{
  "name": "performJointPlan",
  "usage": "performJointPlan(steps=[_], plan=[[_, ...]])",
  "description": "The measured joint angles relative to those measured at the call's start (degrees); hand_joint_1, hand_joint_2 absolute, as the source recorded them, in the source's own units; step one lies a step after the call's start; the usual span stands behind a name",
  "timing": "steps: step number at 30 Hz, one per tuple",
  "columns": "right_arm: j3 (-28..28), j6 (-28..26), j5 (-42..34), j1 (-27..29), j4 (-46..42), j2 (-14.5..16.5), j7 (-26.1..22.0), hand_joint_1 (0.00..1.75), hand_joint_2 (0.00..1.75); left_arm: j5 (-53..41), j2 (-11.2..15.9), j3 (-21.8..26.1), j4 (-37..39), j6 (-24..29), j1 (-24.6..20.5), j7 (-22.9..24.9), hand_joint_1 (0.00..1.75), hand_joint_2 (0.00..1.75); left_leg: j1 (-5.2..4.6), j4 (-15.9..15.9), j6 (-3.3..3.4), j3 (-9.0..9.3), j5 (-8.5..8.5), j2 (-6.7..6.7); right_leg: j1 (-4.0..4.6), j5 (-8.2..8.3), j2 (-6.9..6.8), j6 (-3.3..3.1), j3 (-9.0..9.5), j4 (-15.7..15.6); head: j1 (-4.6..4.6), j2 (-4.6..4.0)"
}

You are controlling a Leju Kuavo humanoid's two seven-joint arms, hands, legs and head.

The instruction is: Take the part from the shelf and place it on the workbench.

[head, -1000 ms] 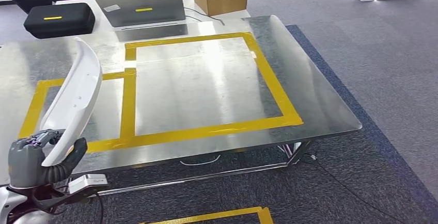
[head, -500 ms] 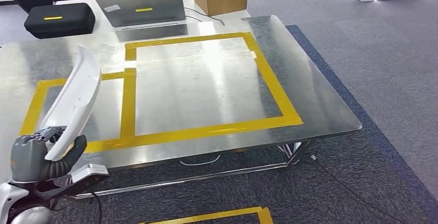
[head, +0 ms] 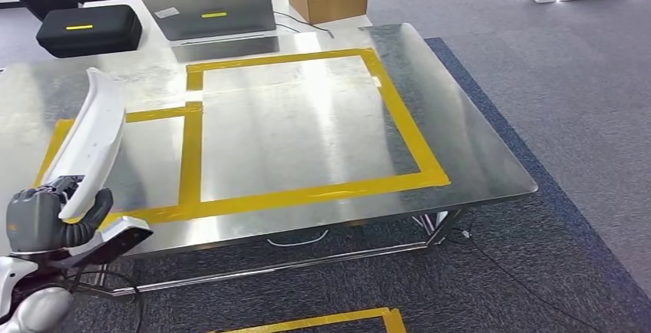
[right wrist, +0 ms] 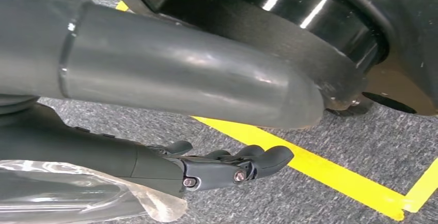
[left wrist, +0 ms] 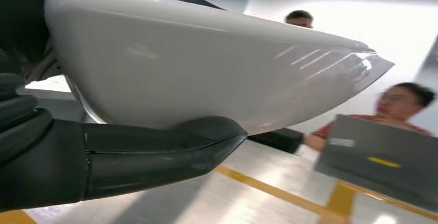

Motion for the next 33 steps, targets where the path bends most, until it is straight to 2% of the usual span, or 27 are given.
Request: performJointPlan(steps=[8, 18, 23, 28, 33], plan=[[0.7, 0.1, 0.4, -0.3, -0.7, 0.0, 0.6, 0.00, 0.00, -7.3, 0.2, 4.4, 15.6, 0.3, -8.7, 4.5, 1.75, 1.75, 0.03, 0.0, -0.06, -0.04, 0.21, 0.02, 0.01, 0.17, 0.09, 0.12, 0.59, 0.0, 0.00, 0.00], [1.3, 0.7, 1.0, -0.7, -1.3, 0.0, 1.0, 0.00, 0.00, -16.3, 0.2, 4.0, 28.0, -0.9, -14.8, 9.0, 1.75, 1.75, 0.02, 0.1, -0.06, -0.05, 0.20, 0.04, -0.01, 0.18, 0.08, 0.15, 0.06, 0.0, 0.01, 0.00], [1.5, 0.8, 1.1, -0.9, -1.3, 0.0, 1.1, 0.00, 0.00, -17.2, 0.1, 3.7, 29.7, -0.9, -15.5, 9.2, 1.75, 1.75, 0.02, 0.1, -0.05, -0.05, 0.20, 0.04, 0.00, 0.18, 0.09, 0.15, -0.03, 0.0, 0.01, 0.00], [1.9, 1.2, 1.4, -1.1, -1.5, 0.0, 1.3, 0.00, 0.00, -19.5, -0.9, 0.9, 36.3, -0.8, -17.6, 9.0, 1.75, 1.75, 0.02, 0.2, -0.04, -0.18, 0.23, 0.13, -0.01, 0.28, 0.22, 0.26, 0.45, 0.0, 0.01, 0.00], [2.3, 1.6, 1.5, -1.1, -1.6, 0.0, 1.3, 0.00, 0.00, -20.2, -1.0, -1.0, 37.1, 0.0, -17.6, 5.9, 1.75, 1.75, 0.03, 0.2, -0.04, -0.23, 0.23, 0.15, -0.01, 0.31, 0.24, 0.30, 0.45, 0.0, 0.01, 0.00]])
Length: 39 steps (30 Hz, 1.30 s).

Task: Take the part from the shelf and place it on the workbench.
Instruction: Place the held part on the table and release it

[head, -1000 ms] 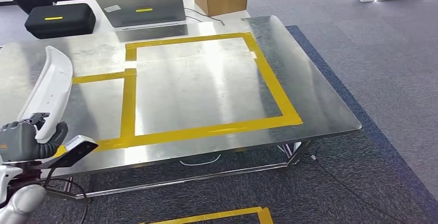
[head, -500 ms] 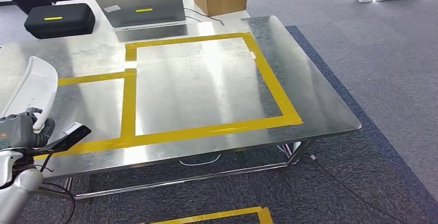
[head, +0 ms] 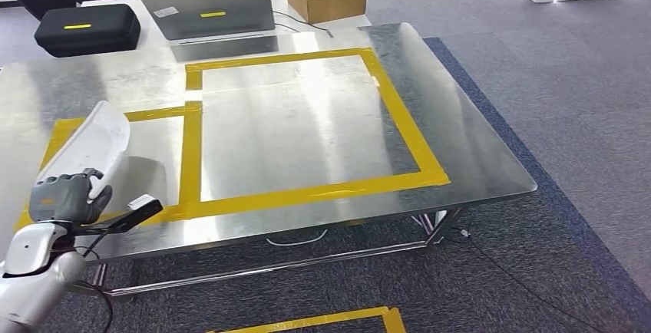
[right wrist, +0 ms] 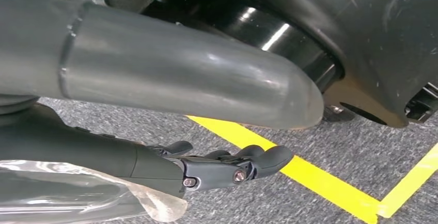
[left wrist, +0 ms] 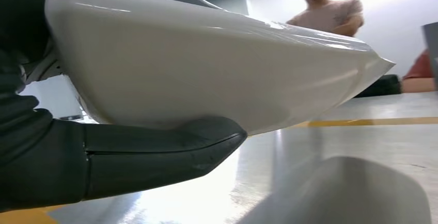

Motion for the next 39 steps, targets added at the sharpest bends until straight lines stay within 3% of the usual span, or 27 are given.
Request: performJointPlan(steps=[12, 25, 29, 31, 35, 39], plan=[[0.3, 0.2, 0.1, 0.0, 0.0, 0.0, 0.0, 0.00, 0.00, 0.2, 0.0, -2.6, 1.1, 0.4, 0.0, -1.4, 1.75, 1.75, 0.00, 0.0, 0.05, -0.01, 0.05, 0.01, 0.00, 0.03, 0.00, 0.03, 0.01, 0.0, 0.00, 0.00], [0.8, 0.6, 0.4, -0.1, -0.2, -0.3, -0.2, 0.00, 0.00, 2.1, 0.5, -5.6, 2.5, 2.8, -0.5, -5.9, 1.75, 1.75, 0.00, 0.1, 0.05, -0.02, 0.05, 0.02, 0.00, 0.04, 0.01, 0.06, 0.01, 0.0, 0.01, 0.00], [0.9, 0.5, 0.4, -0.1, -0.2, -0.4, -0.2, 0.00, 0.00, 3.1, 0.5, -6.1, 4.0, 1.3, -1.4, -4.2, 0.00, 1.75, 0.00, 0.1, 0.05, -0.02, 0.05, 0.02, 0.01, 0.05, 0.00, 0.07, 0.02, 0.0, 0.01, 0.00], [0.9, 0.5, 0.4, -0.1, -0.2, -0.4, -0.2, 0.00, 0.00, 3.2, 0.5, -6.3, 4.9, 0.9, -2.0, -3.6, 0.00, 1.75, 0.00, 0.1, 0.05, -0.02, 0.06, 0.02, 0.01, 0.05, 0.00, 0.07, 0.03, 0.0, 0.01, 0.00], [1.0, 0.3, 0.4, -0.2, -0.2, -0.4, -0.2, 0.00, 0.00, 3.8, 0.5, -6.5, 6.0, 0.8, -2.9, -3.2, 0.00, 0.00, 0.00, 0.1, 0.05, -0.02, 0.06, 0.02, 0.01, 0.05, 0.01, 0.07, 0.05, 0.0, 0.00, 0.00], [1.2, 0.2, 0.4, -0.2, -0.2, -0.4, -0.2, 0.00, 0.00, 5.0, 0.5, -6.4, 6.6, 0.7, -3.4, -3.0, 0.00, 0.00, 0.00, 0.1, 0.05, -0.02, 0.06, 0.02, 0.00, 0.05, 0.01, 0.07, 0.04, 0.0, 0.01, 0.00]])
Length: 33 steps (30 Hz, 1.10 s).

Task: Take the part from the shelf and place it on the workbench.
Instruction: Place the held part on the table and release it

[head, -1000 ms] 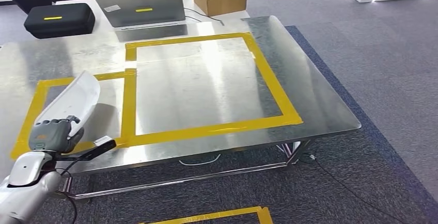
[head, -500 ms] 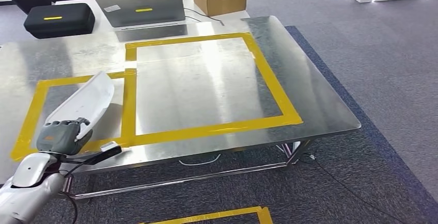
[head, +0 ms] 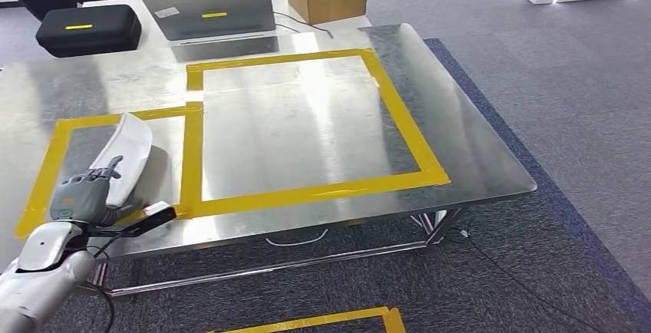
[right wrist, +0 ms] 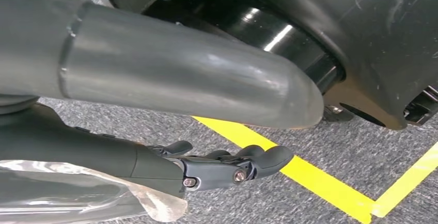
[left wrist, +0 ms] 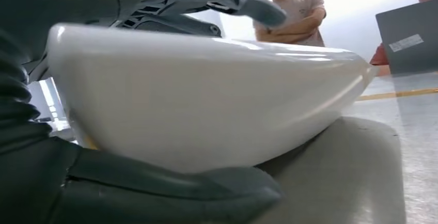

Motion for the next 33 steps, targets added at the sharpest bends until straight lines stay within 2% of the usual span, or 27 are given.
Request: performJointPlan(steps=[8, 13, 15, 17, 19, 21, 23, 24, 25, 26, 28, 29, 30, 31, 33], plan=[[0.0, -0.3, -0.2, 0.0, 0.0, -0.1, 0.0, 0.00, 0.00, 0.8, -0.1, 0.3, 0.2, -0.5, -0.2, 1.9, 0.00, 0.00, 0.00, 0.0, 0.00, 0.01, 0.00, 0.00, 0.00, 0.00, 0.00, 0.00, 0.01, 0.0, 0.00, 0.00], [0.0, -0.4, -0.5, 0.1, 0.0, -0.1, 0.0, 0.00, 0.00, 2.1, 0.0, 1.4, -0.3, 0.5, 0.1, 1.0, 0.00, 0.00, 0.00, 0.0, 0.00, 0.00, 0.00, 0.00, 0.00, 0.00, 0.00, 0.00, 0.02, 0.0, 0.00, 0.00], [0.0, -0.5, -0.7, 0.1, 0.0, -0.1, -0.1, 0.00, 0.00, 2.9, 0.0, 2.1, -1.2, 0.9, 0.4, 0.7, 0.00, 0.00, -0.13, 0.3, 0.31, -0.08, -0.08, 0.03, -0.20, 0.11, 0.06, 0.29, 0.01, -0.1, -0.04, 0.00], [0.0, -0.6, -0.9, 0.1, 0.0, -0.1, -0.2, 0.00, 0.00, 3.5, 0.0, 2.7, -2.3, 0.9, 0.7, 0.6, 0.00, 0.00, -0.30, 0.5, 0.92, -0.13, -0.09, 0.20, -0.40, 0.30, 0.23, 0.73, -0.02, -0.4, -0.16, 0.00], [0.0, -0.6, -1.1, 0.1, 0.0, -0.2, -0.2, 0.00, 0.00, 4.0, 0.0, 3.3, -3.7, 0.9, 1.0, 0.3, 0.00, 0.00, 0.02, -1.0, 1.61, 0.52, 0.53, 0.76, -0.19, 0.07, -0.23, 1.05, -0.17, -0.5, -0.20, -0.01], [0.0, -0.7, -1.2, 0.0, 0.0, -0.2, -0.3, 0.00, 0.00, 4.3, 0.0, 3.6, -4.7, 0.9, 1.2, 0.1, 0.00, 0.00, 0.37, -2.7, 2.13, 1.31, 1.26, 1.45, 0.05, -2.06, -2.07, 1.32, -1.83, 2.6, 0.10, -0.01], [0.0, -0.7, -1.2, -0.1, 0.0, -0.3, -0.3, 0.00, 0.00, 4.4, 0.0, 4.0, -5.1, 0.9, 1.6, 0.0, 0.00, 0.00, 0.32, -2.9, 2.25, 1.41, 1.37, 2.10, -0.06, -5.55, -3.64, 1.68, -5.53, 9.8, 0.35, 0.00], [0.0, -0.7, -1.2, -0.1, 0.0, -0.3, -0.3, 0.00, 0.00, 4.4, 0.0, 4.1, -5.3, 0.9, 1.9, 0.0, 0.00, 0.00, 0.34, -2.9, 2.20, 1.37, 1.30, 2.39, -0.19, -6.52, -3.88, 1.94, -7.26, 12.9, 0.38, 0.00], [0.0, -0.7, -1.2, 0.0, 0.0, -0.3, -0.3, 0.00, 0.00, 4.4, 0.0, 4.2, -5.4, 0.9, 2.2, 0.0, 0.00, 0.00, 0.41, -2.8, 2.09, 1.35, 1.22, 2.62, -0.36, -6.39, -3.97, 2.20, -8.19, 14.5, 0.37, 0.00], [0.0, -0.7, -1.2, 0.0, 0.0, -0.4, -0.3, 0.00, 0.00, 4.4, -0.1, 4.2, -5.5, 0.8, 2.3, 0.0, 0.00, 0.00, 0.55, -2.7, 1.89, 1.34, 1.10, 2.75, -0.56, -5.08, -4.01, 2.48, -7.98, 13.8, 0.37, 0.00], [0.0, -0.7, -1.2, 0.1, 0.0, -0.4, -0.3, 0.00, 0.00, 4.4, -0.1, 4.3, -5.7, 0.8, 2.5, 0.0, 0.00, 0.00, 0.92, -2.1, 1.18, 1.29, 0.70, 2.81, -1.12, -1.04, -3.91, 3.13, -4.56, 6.7, 0.40, 0.00], [0.0, -0.7, -1.2, 0.1, 0.0, -0.4, -0.3, 0.00, 0.00, 4.4, -0.1, 4.3, -5.8, 0.8, 2.5, 0.0, 0.00, 0.00, 1.01, -1.7, 0.71, 1.11, 0.45, 2.77, -1.23, 0.39, -3.55, 3.24, -2.61, 3.4, 0.50, 0.00], [0.0, -0.7, -1.2, 0.0, -0.1, -0.4, -0.3, 0.00, 0.00, 4.4, 0.0, 4.4, -5.9, 0.8, 2.5, 0.0, 0.00, 0.00, 0.98, -1.2, 0.23, 0.97, 0.33, 2.71, -1.35, 1.12, -3.19, 3.11, -1.32, 1.2, 0.56, 0.00], [0.0, -0.6, -1.2, 0.0, -0.1, -0.4, -0.3, 0.00, 0.00, 4.4, 0.0, 4.4, -6.1, 0.9, 2.5, 0.0, 0.00, 0.00, 0.89, -0.9, -0.21, 0.78, 0.31, 2.60, -1.35, 1.13, -2.85, 2.79, -0.78, 0.4, 0.61, 0.01], [0.0, -0.7, -1.2, 0.0, -0.1, -0.5, -0.3, 0.00, 0.00, 4.6, 0.1, 4.5, -6.3, 0.9, 2.6, -0.2, 0.00, 0.00, 0.80, -0.6, -0.91, 0.51, 0.61, 2.32, -1.29, 1.23, -2.82, 1.80, -1.05, 0.8, 0.58, 0.01]])
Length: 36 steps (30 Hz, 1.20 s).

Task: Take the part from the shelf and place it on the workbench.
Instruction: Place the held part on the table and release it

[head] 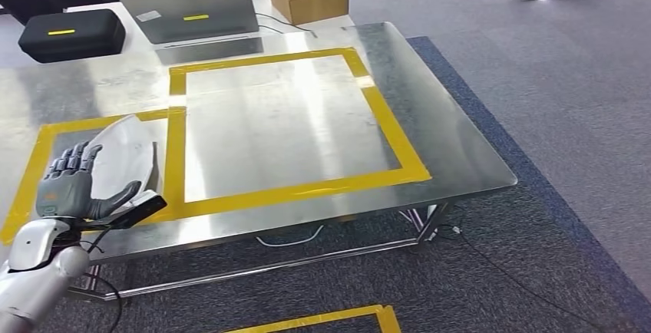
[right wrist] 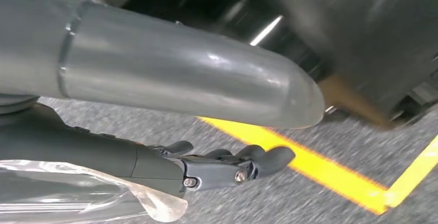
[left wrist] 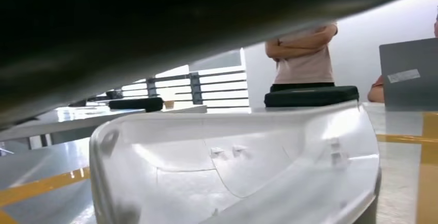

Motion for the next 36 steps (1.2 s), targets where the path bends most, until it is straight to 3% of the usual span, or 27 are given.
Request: performJointPlan(steps=[2, 3, 5, 6, 7, 8, 9, 11, 13, 15, 17, 19, 21, 22, 23, 24, 26, 27, 29, 31, 32, 34, 36], plan=[[0.0, 0.0, -0.1, 0.0, 0.0, -0.1, 0.0, 0.00, 0.00, 0.3, 0.1, 0.0, -0.3, 0.0, 0.3, -0.4, 0.00, 0.00, 0.04, 1.2, -0.37, -0.73, -1.28, 0.99, 0.05, 0.31, -0.48, -0.93, -0.49, 0.0, -0.25, -0.01], [0.0, 0.0, -0.1, 0.1, 0.0, -0.1, 0.0, 0.00, 0.00, 0.4, 0.0, 0.0, -0.6, 0.0, 0.4, -0.6, 0.00, 0.00, 0.03, 3.4, -0.45, -1.61, -3.09, 1.87, 0.10, 0.57, -0.80, -1.41, -0.83, -0.1, -0.48, -0.01], [0.0, 0.0, -0.1, 0.1, 0.0, -0.1, 0.0, 0.00, 0.00, 0.5, -0.2, -0.1, -1.4, -0.2, 0.6, -0.9, 0.00, 0.00, -0.05, 10.8, -0.51, -4.20, -7.85, 3.40, 0.49, 1.03, -1.49, -2.17, -1.59, -0.1, -0.93, -0.01], [0.0, 0.0, -0.2, 0.2, 0.0, -0.1, 0.0, 0.00, 0.00, 0.5, -0.3, -0.1, -1.7, -0.3, 0.8, -0.9, 0.00, 0.00, -0.06, 14.5, -0.50, -5.30, -9.63, 3.65, 0.70, 1.27, -1.84, -2.45, -1.99, 0.0, -1.01, -0.01], [0.0, 0.0, -0.2, 0.2, 0.0, -0.1, 0.0, 0.00, 0.00, 0.5, -0.5, -0.2, -2.1, -0.4, 1.1, -0.9, 0.00, 0.00, -0.07, 16.5, -0.42, -5.58, -10.32, 3.74, 0.88, 1.51, -2.13, -2.63, -2.36, 0.0, -1.01, -0.01], [0.0, 0.0, -0.2, 0.2, 0.0, -0.1, 0.0, 0.00, 0.00, 0.5, -0.6, -0.2, -2.4, -0.5, 1.4, -0.9, 0.00, 0.00, -0.08, 16.6, -0.28, -4.91, -9.97, 3.78, 1.03, 1.75, -2.35, -2.74, -2.70, 0.0, -1.01, -0.01], [0.0, 0.0, -0.2, 0.2, 0.0, -0.1, 0.0, 0.00, 0.00, 0.5, -0.7, -0.3, -2.9, -0.7, 1.7, -0.9, 0.00, 0.00, -0.11, 14.2, -0.07, -3.07, -8.62, 3.80, 1.14, 1.98, -2.51, -2.74, -2.99, 0.1, -1.02, -0.01], [0.0, 0.0, -0.2, 0.2, 0.0, -0.1, 0.0, 0.00, 0.00, 0.6, -0.7, -0.3, -3.9, -0.9, 1.9, -0.9, 0.00, 0.00, -0.31, 6.0, 0.55, 2.12, -5.80, 4.05, 1.33, 2.39, -2.76, -2.51, -3.42, 0.2, -1.02, -0.01], [0.0, 0.0, -0.3, 0.1, 0.0, -0.1, 0.0, 0.00, 0.00, 0.8, -0.7, -0.4, -5.0, -1.0, 2.0, -1.0, 0.00, 0.00, -0.72, 0.6, 1.01, 5.12, -4.81, 4.30, 1.40, 3.00, -2.94, -1.91, -3.77, 0.3, -1.00, -0.01], [0.0, 0.0, -0.3, 0.1, 0.0, -0.1, 0.0, 0.00, 0.00, 0.9, -0.7, -0.4, -5.7, -1.2, 2.2, -1.0, 0.00, 0.00, -1.04, -0.3, 1.39, 4.91, -4.50, 4.29, 1.33, 3.84, -3.05, -1.05, -4.06, 0.0, -1.00, -0.01], [0.0, 0.1, -0.4, 0.2, 0.0, -0.1, 0.0, 0.00, 0.00, 0.9, -0.8, -0.4, -6.2, -1.3, 2.4, -1.0, 0.00, 0.00, -0.89, -0.6, 2.06, 4.21, -3.52, 4.36, 1.23, 3.17, -2.78, -0.32, -4.71, 0.5, -0.97, -0.01], [0.0, 0.1, -0.4, 0.2, 0.0, -0.1, 0.0, 0.00, 0.00, 0.9, -0.9, -0.5, -6.6, -1.3, 2.5, -1.0, 0.00, 0.00, -0.71, -0.9, 2.75, 3.15, -2.34, 4.45, 1.20, -1.03, -2.21, 0.08, -6.53, 4.8, -0.74, -0.01], [0.0, 0.1, -0.4, 0.2, 0.0, -0.1, 0.0, 0.00, 0.00, 0.9, -1.1, -0.5, -6.8, -1.4, 2.6, -1.0, 0.00, 0.00, -0.88, -0.9, 3.12, 1.70, -1.28, 4.43, 1.25, -5.85, -1.90, 0.29, -8.88, 12.5, -0.51, -0.01], [0.0, 0.1, -0.4, 0.2, 0.0, -0.1, 0.0, 0.00, 0.00, 0.9, -1.1, -0.5, -6.8, -1.4, 2.8, -1.0, 0.00, 0.00, -1.00, -0.8, 3.17, 1.00, -0.78, 4.43, 1.27, -6.85, -1.86, 0.33, -9.43, 15.4, -0.49, -0.01], [0.0, 0.1, -0.4, 0.2, 0.0, -0.1, 0.0, 0.00, 0.00, 0.9, -1.2, -0.5, -6.8, -1.4, 2.9, -1.0, 0.00, 0.00, -1.10, -0.7, 3.17, 0.32, -0.29, 4.41, 1.29, -6.56, -1.84, 0.29, -8.98, 16.3, -0.48, -0.01], [0.0, 0.1, -0.4, 0.2, 0.0, -0.1, 0.0, 0.00, 0.00, 0.9, -1.2, -0.5, -6.8, -1.4, 2.9, -1.0, 0.00, 0.00, -1.18, -0.7, 3.11, -0.31, 0.16, 4.37, 1.31, -5.26, -1.83, 0.16, -7.37, 14.8, -0.49, -0.01], [0.0, 0.1, -0.4, 0.1, 0.0, -0.1, 0.1, 0.00, 0.00, 0.9, -1.3, -0.5, -7.0, -1.4, 3.0, -1.0, 0.00, 0.00, -1.31, -0.5, 2.83, -1.34, 0.98, 4.25, 1.41, -2.44, -1.61, -0.39, -1.67, 6.8, -0.48, -0.01], [0.0, 0.1, -0.4, 0.0, 0.0, -0.2, 0.1, 0.00, 0.00, 0.9, -1.3, -0.5, -7.1, -1.4, 3.0, -1.0, 0.00, 0.00, -1.38, -0.4, 2.60, -1.71, 1.38, 4.20, 1.49, -1.92, -1.44, -0.67, 1.19, 2.5, -0.51, 0.00], [0.0, 0.1, -0.4, 0.0, 0.0, -0.2, 0.1, 0.00, 0.00, 0.9, -1.3, -0.5, -7.4, -1.4, 3.0, -0.9, 0.00, 0.00, -1.44, -0.4, 2.00, -2.16, 2.30, 4.15, 1.74, -2.05, -1.17, -1.13, 4.05, -2.2, -0.54, 0.01], [0.0, 0.1, -0.4, 0.0, 0.0, -0.2, 0.1, 0.00, 0.00, 0.9, -1.3, -0.5, -7.4, -1.4, 3.1, -0.9, 0.00, 0.00, -1.37, -0.5, 1.33, -2.49, 3.03, 4.03, 1.73, -1.31, -1.32, -1.80, 3.73, -2.7, -0.51, -0.01], [0.0, 0.1, -0.5, 0.1, 0.0, -0.3, 0.1, 0.00, 0.00, 1.0, -1.3, -0.5, -7.5, -1.4, 3.2, -1.0, 0.00, 0.00, -1.33, -0.1, 1.02, -2.84, 2.41, 3.99, 1.64, -0.77, -1.48, -2.31, 3.31, -2.9, -0.55, 0.00], [0.0, 0.1, -0.5, 0.1, 0.0, -0.3, 0.1, 0.00, 0.00, 1.0, -1.1, -0.5, -7.5, -1.5, 3.3, -1.0, 0.00, 0.00, -1.20, 3.6, 0.48, -4.12, -1.85, 3.95, 1.42, 0.55, -1.84, -3.22, 2.12, -3.1, -0.82, -0.01], [0.0, 0.1, -0.5, 0.1, 0.0, -0.3, 0.1, 0.00, 0.00, 1.1, -1.1, -0.5, -7.5, -1.6, 3.4, -0.9, 0.00, 0.00, -1.06, 10.7, 0.01, -5.58, -7.33, 4.02, 1.51, 1.71, -2.06, -3.53, 0.67, -3.0, -1.14, -0.01]])
